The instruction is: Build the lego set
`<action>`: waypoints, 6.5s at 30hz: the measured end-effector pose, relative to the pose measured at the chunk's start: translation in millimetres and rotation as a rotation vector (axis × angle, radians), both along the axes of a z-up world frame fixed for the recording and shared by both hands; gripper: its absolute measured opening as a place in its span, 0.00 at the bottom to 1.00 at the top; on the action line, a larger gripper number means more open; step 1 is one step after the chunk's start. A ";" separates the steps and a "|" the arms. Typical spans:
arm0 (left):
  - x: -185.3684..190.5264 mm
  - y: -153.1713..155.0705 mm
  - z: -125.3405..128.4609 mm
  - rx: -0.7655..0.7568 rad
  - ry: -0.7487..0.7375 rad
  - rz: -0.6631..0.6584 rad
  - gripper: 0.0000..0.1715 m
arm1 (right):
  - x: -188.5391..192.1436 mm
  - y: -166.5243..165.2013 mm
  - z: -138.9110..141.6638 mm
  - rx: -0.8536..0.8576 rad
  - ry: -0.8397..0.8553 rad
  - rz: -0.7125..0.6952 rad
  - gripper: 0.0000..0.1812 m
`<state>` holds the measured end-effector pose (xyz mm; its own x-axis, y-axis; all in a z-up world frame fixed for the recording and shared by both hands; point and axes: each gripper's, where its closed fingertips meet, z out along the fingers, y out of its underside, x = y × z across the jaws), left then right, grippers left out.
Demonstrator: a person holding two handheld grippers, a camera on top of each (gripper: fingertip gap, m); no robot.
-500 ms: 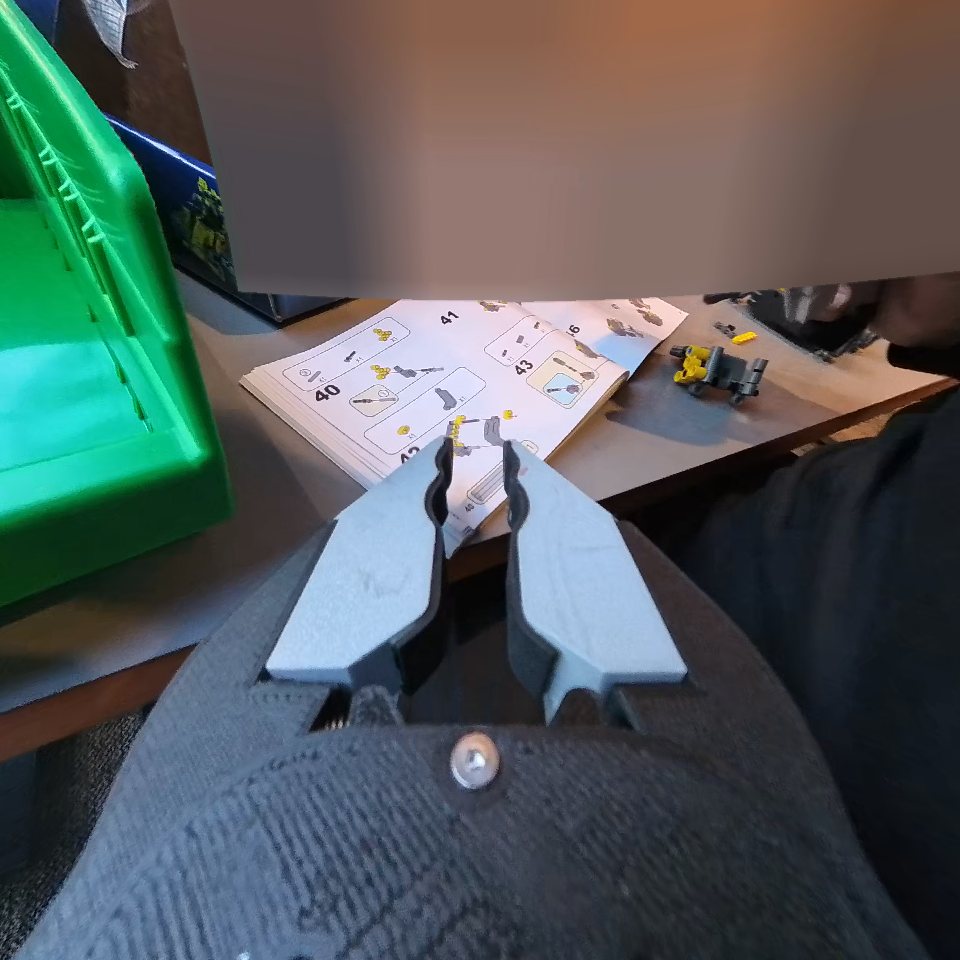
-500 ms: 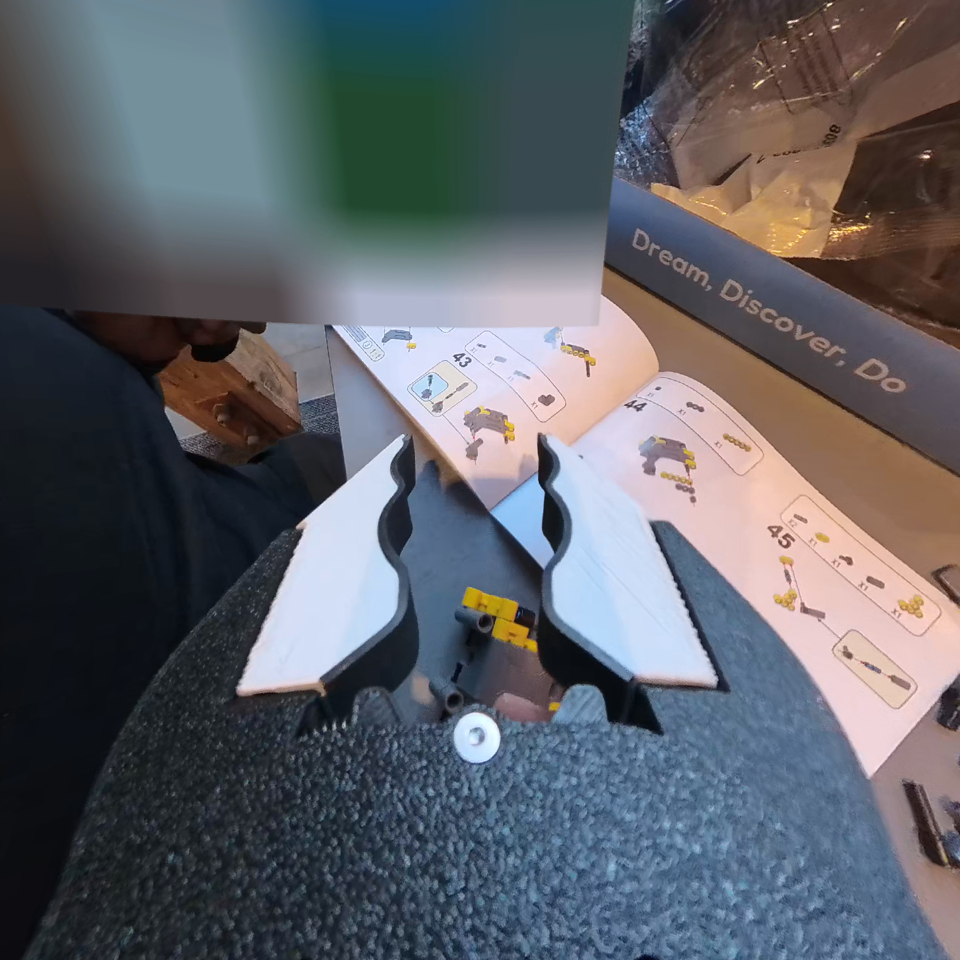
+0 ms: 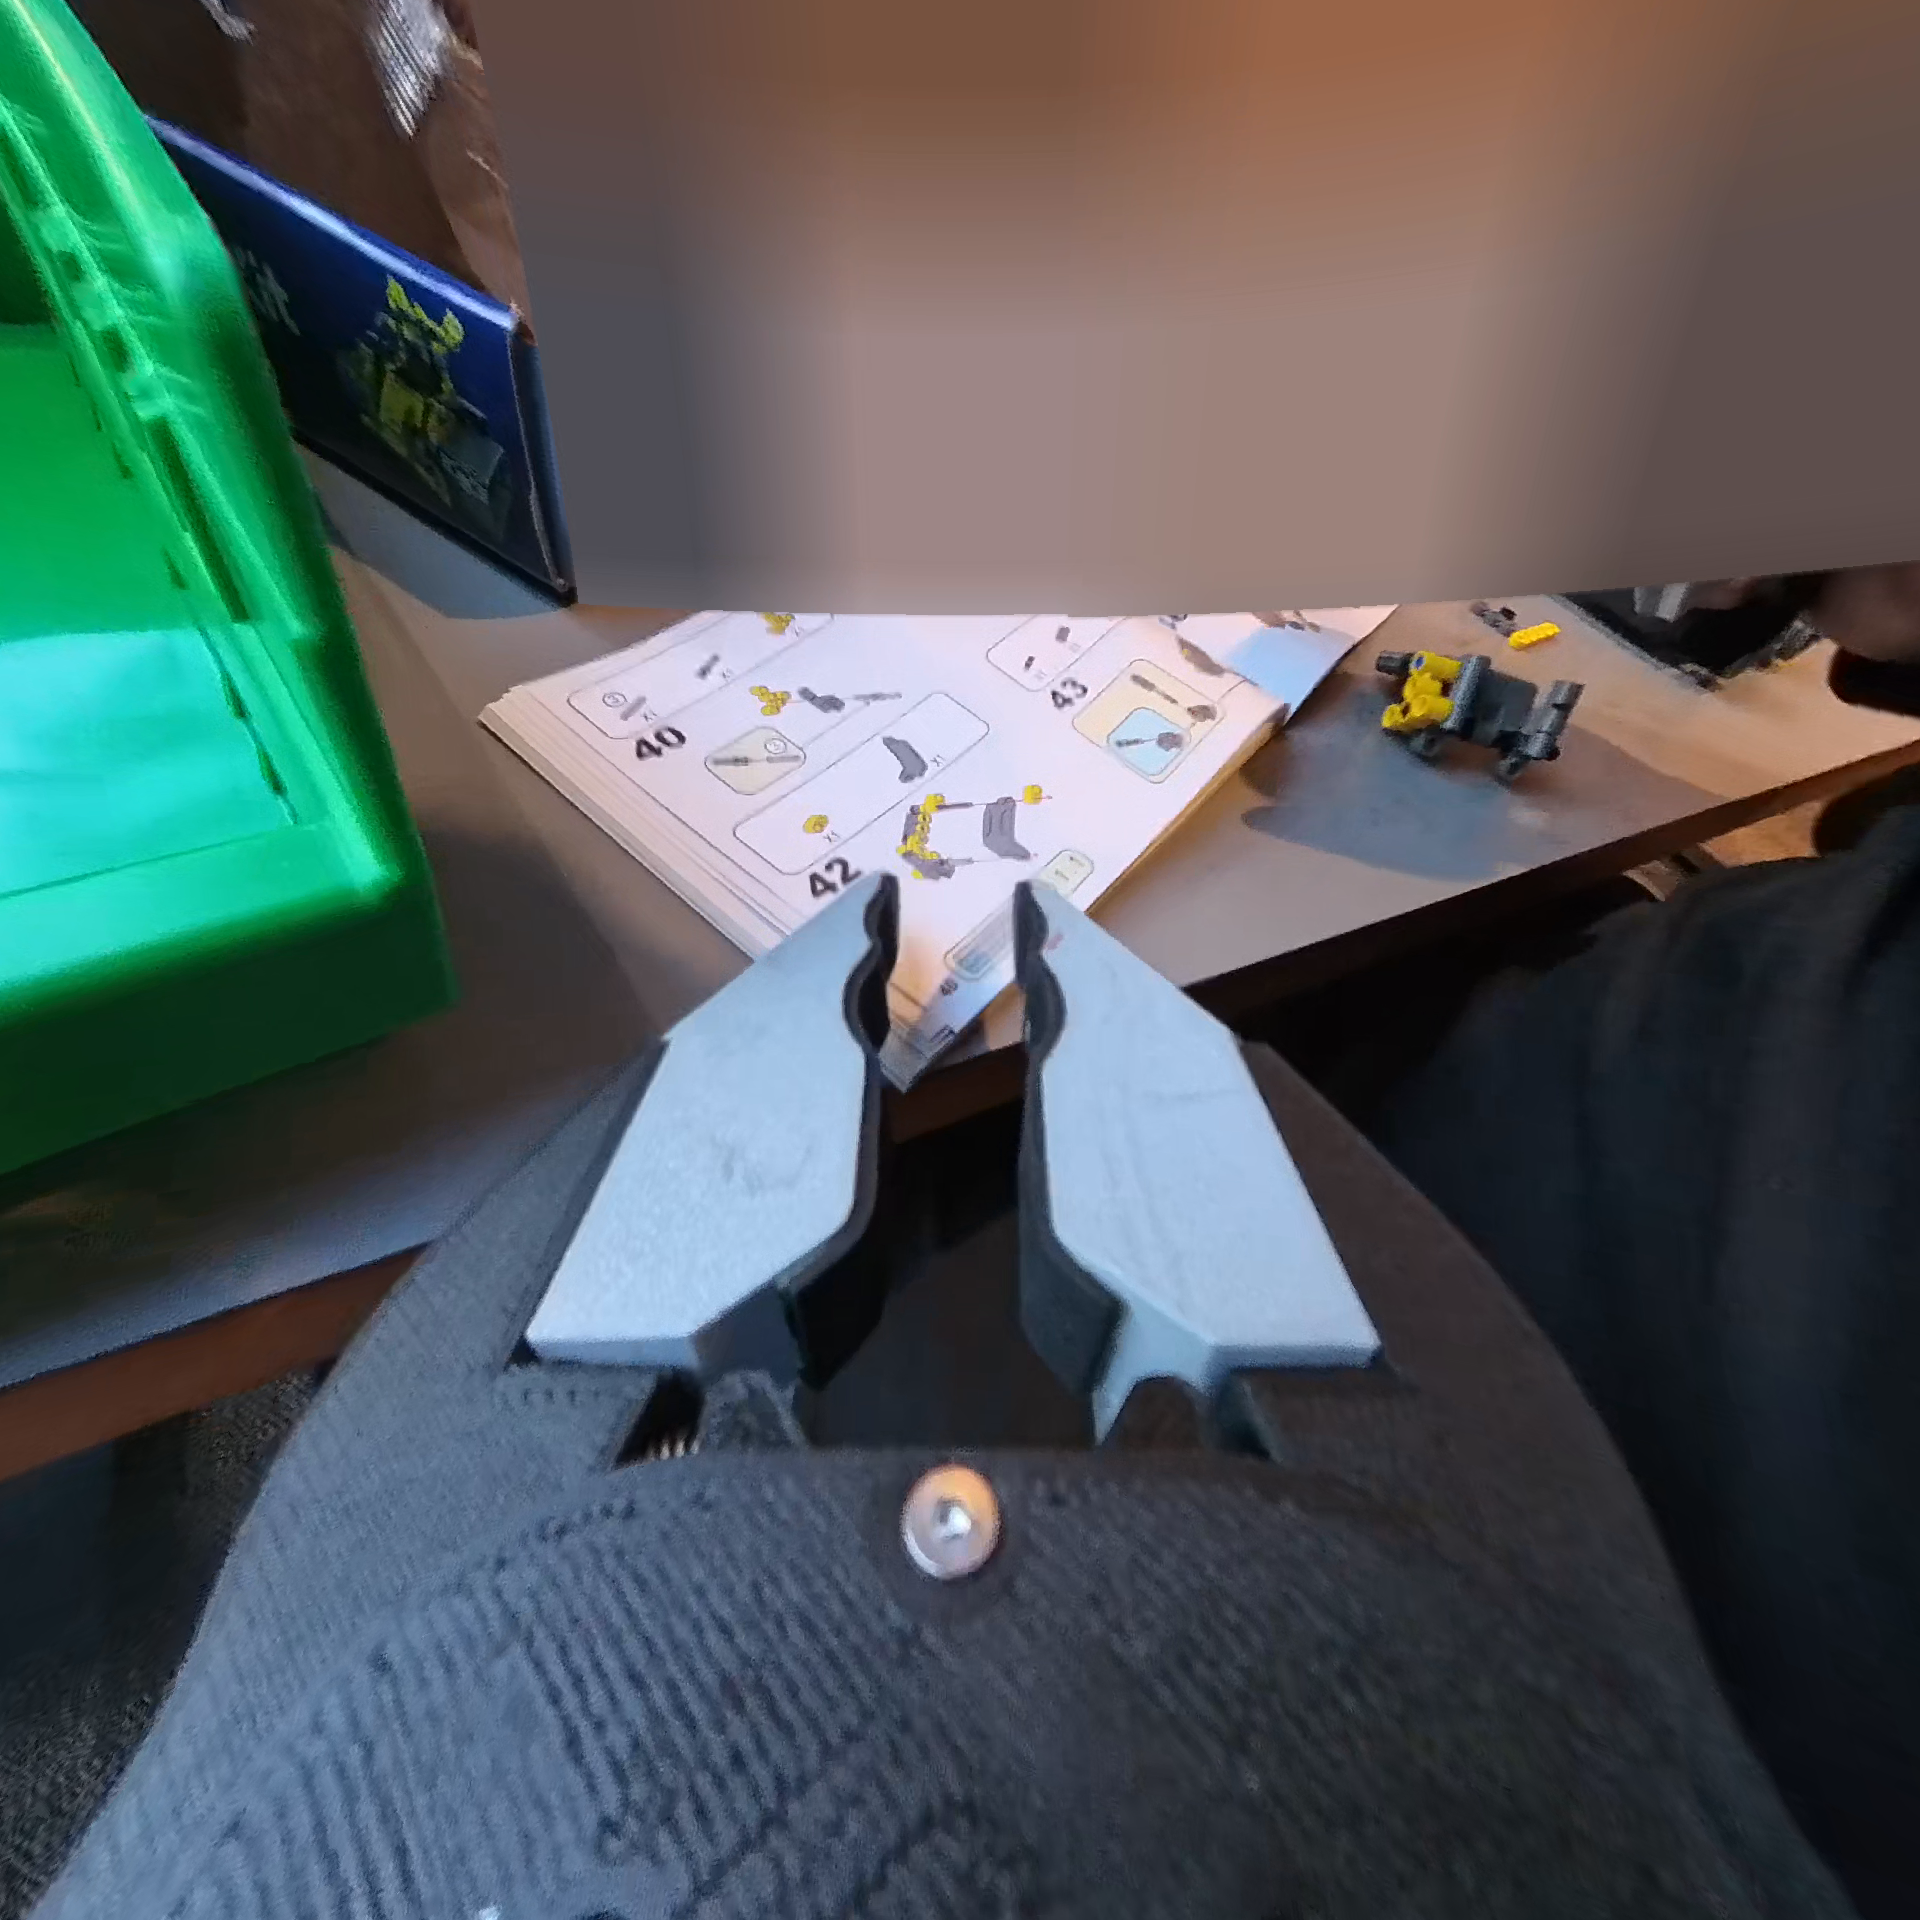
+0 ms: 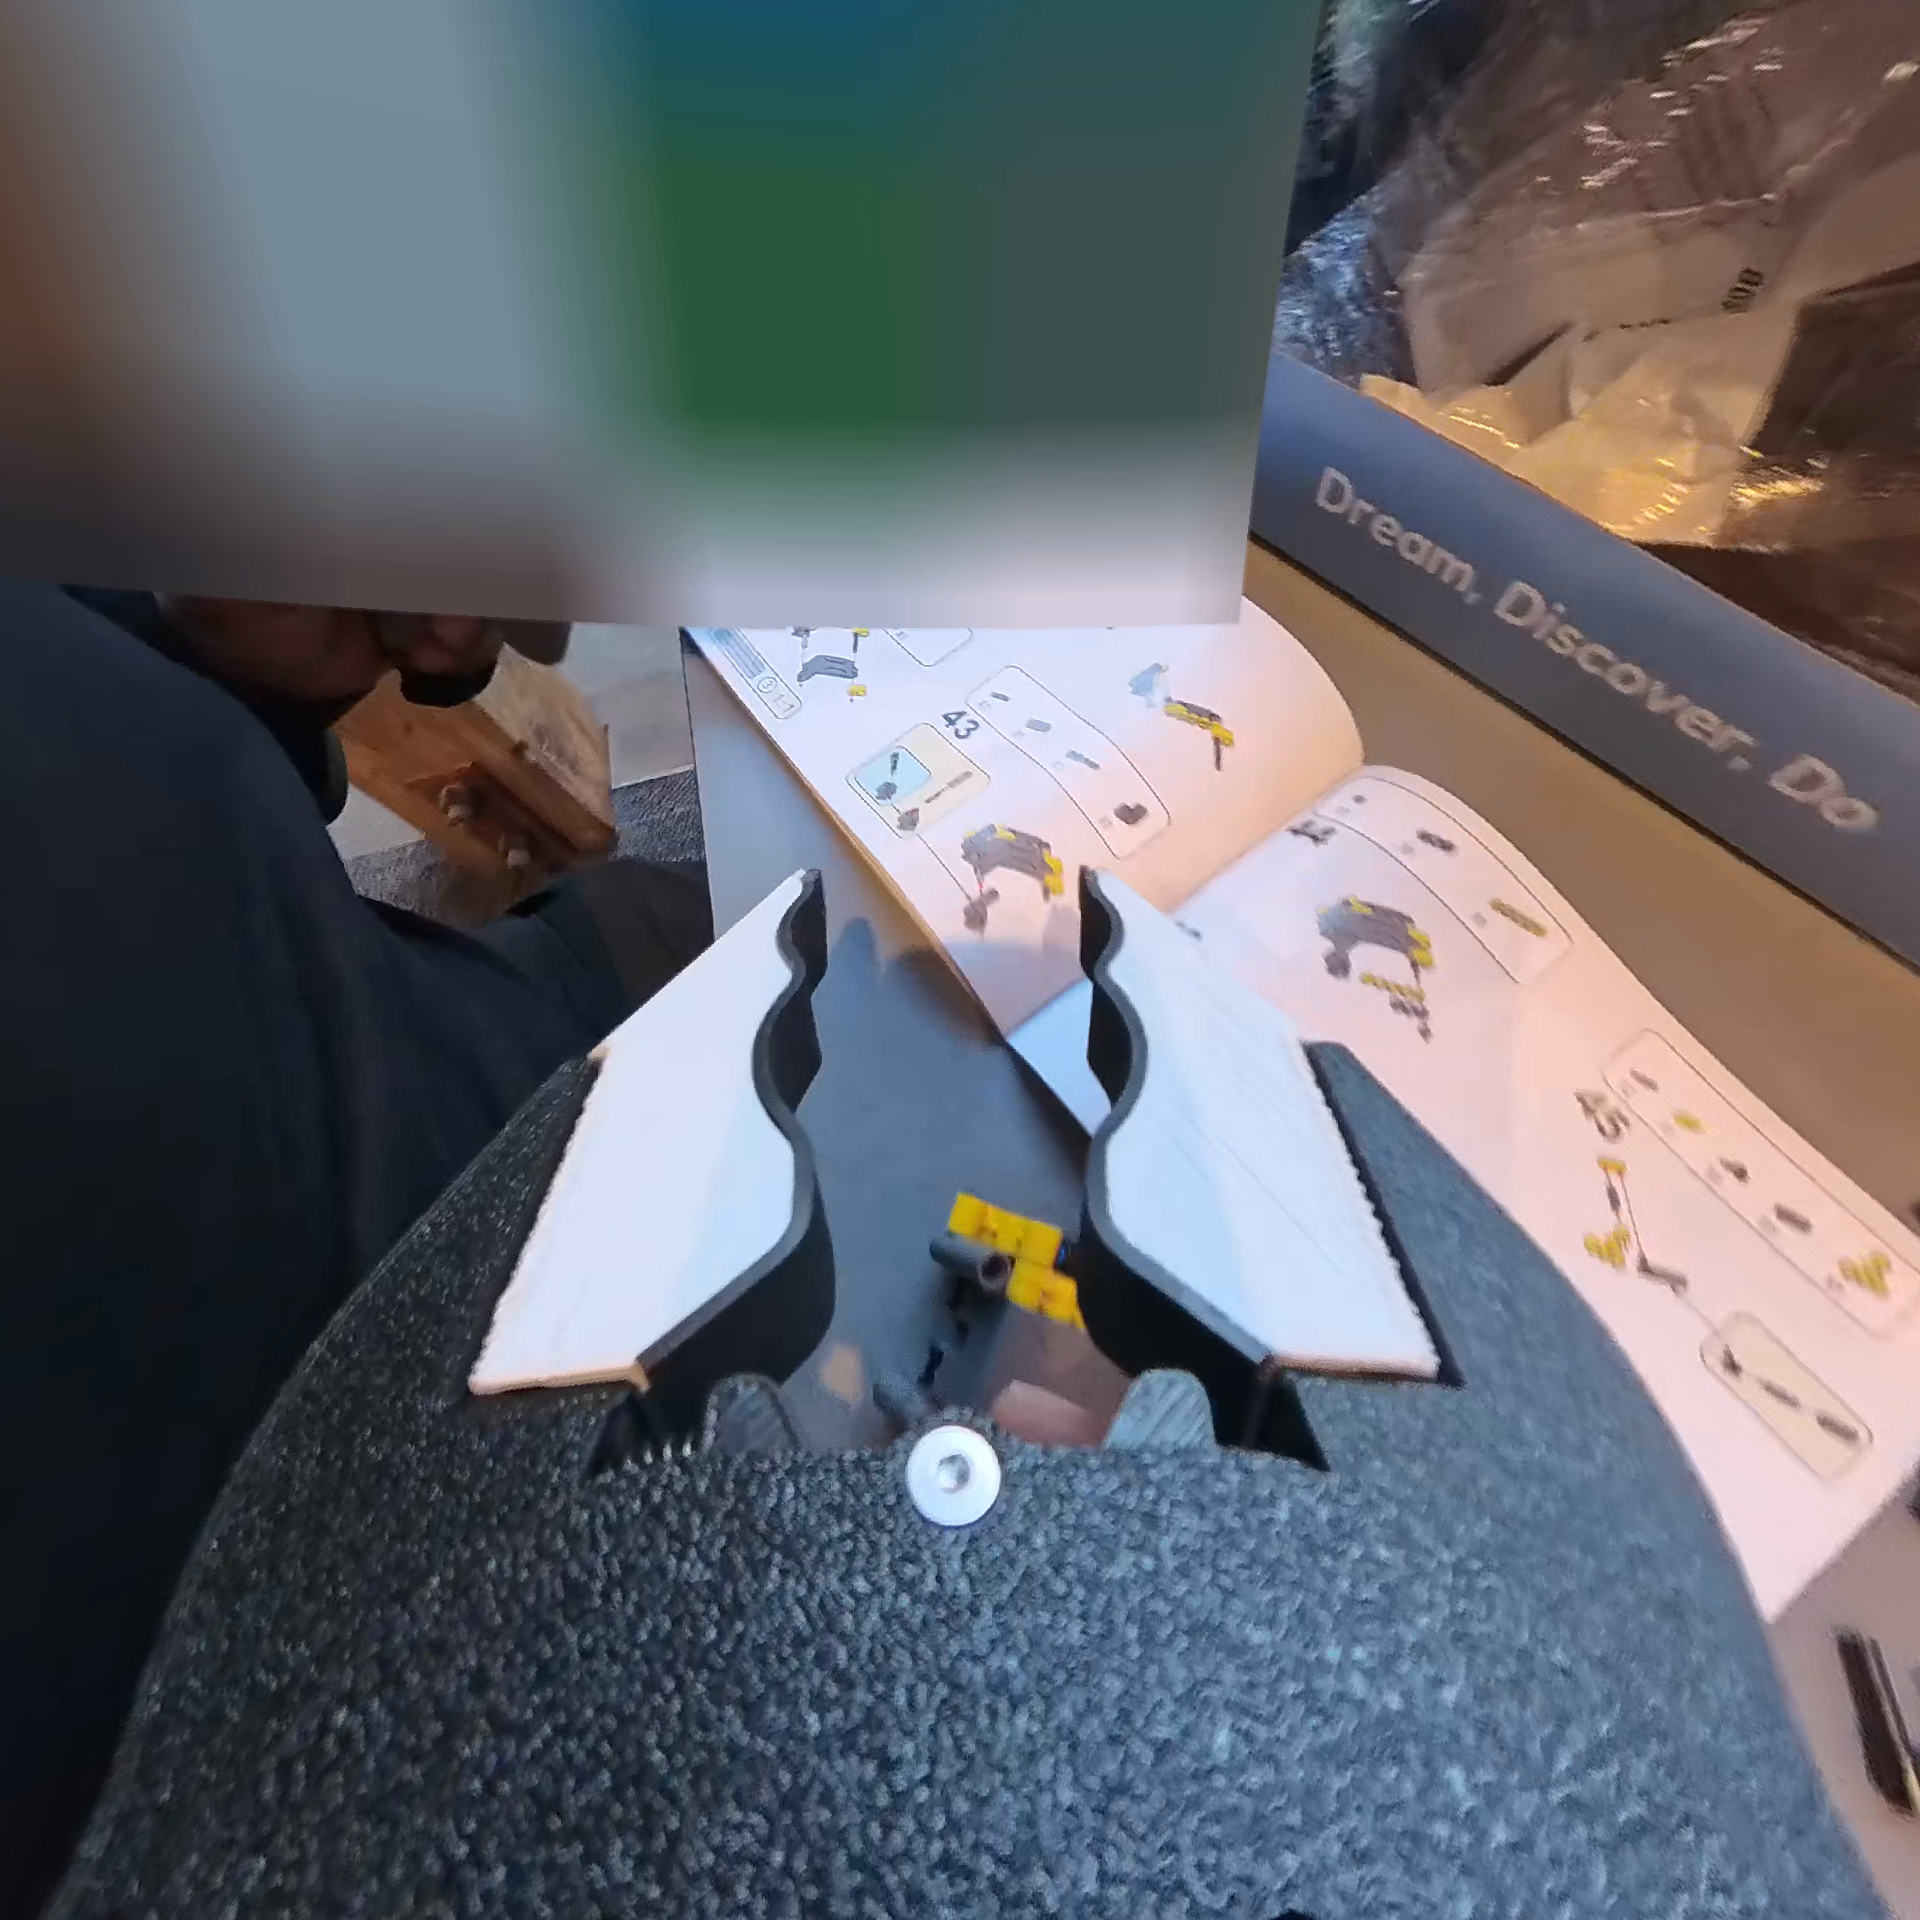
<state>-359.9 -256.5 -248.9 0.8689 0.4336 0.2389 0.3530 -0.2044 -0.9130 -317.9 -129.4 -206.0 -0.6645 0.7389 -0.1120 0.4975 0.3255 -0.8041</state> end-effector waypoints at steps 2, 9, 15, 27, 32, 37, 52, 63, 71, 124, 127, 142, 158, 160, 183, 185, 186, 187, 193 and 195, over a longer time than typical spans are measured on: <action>4.6 4.6 -13.0 -0.032 -0.067 -0.037 0.14 | -3.6 -7.6 -4.0 0.031 -0.017 0.030 0.28; 4.3 5.8 -13.1 -0.029 -0.062 -0.039 0.13 | 6.9 0.9 3.3 0.042 0.058 -0.020 0.27; -2.3 11.9 -7.1 -0.081 0.037 0.026 0.15 | 43.3 32.8 26.4 -0.009 0.212 -0.114 0.25; 57.2 113.2 25.8 -0.160 0.235 -0.208 0.15 | 87.7 101.0 -8.9 -0.137 0.081 -0.299 0.32; 75.7 152.2 18.8 -0.255 0.271 -0.362 0.17 | 91.6 103.4 -28.5 -0.203 -0.006 -0.304 0.35; 86.1 169.8 5.7 -0.272 0.174 -0.434 0.21 | 90.5 96.1 -38.7 -0.238 -0.050 -0.288 0.35; 100.5 184.7 -17.4 -0.316 0.065 -0.517 0.21 | 79.9 82.2 -48.9 -0.305 -0.139 -0.245 0.33; 108.4 186.3 -18.6 -0.329 0.106 -0.521 0.19 | 81.8 80.6 -50.9 -0.264 -0.130 -0.228 0.29; 109.6 186.1 -18.5 -0.327 0.093 -0.509 0.19 | 83.1 79.2 -50.1 -0.278 -0.128 -0.216 0.27; 28.5 45.7 -18.7 -0.216 -0.054 -0.135 0.01 | -28.3 -61.4 -28.5 0.335 -0.099 0.432 0.38; 28.6 38.8 -17.8 -0.125 -0.164 -0.209 0.00 | -37.0 -59.9 -55.3 0.463 -0.185 0.467 0.38; 15.9 2.7 -19.1 -0.388 0.132 -0.296 0.23 | -25.0 -59.0 -63.8 0.360 -0.260 0.490 0.42; 26.9 14.4 -18.6 -0.351 0.067 -0.274 0.11 | -20.8 -72.1 -64.5 0.294 -0.160 0.475 0.43; 28.9 16.4 -18.6 -0.348 0.058 -0.283 0.08 | -21.5 -74.9 -63.0 0.266 -0.176 0.471 0.42; 11.2 12.0 -18.9 -0.440 0.123 -0.254 0.22 | -18.6 74.9 27.7 -0.190 -0.109 -0.118 0.00; 12.5 14.0 -19.4 -0.452 0.121 -0.266 0.22 | -11.2 97.8 20.3 -0.209 -0.135 -0.194 0.00; 13.2 14.6 -19.4 -0.457 0.121 -0.271 0.22 | -7.0 106.6 15.1 -0.207 -0.146 -0.223 0.00; 14.0 14.8 -19.5 -0.465 0.123 -0.277 0.22 | -2.7 114.7 7.6 -0.192 -0.161 -0.253 0.00; 16.6 15.5 -19.8 -0.488 0.130 -0.288 0.19 | 14.6 132.7 -18.0 -0.225 -0.254 -0.328 0.12; 16.5 15.8 -19.9 -0.493 0.130 -0.286 0.19 | 12.4 139.0 -16.6 -0.243 -0.254 -0.350 0.12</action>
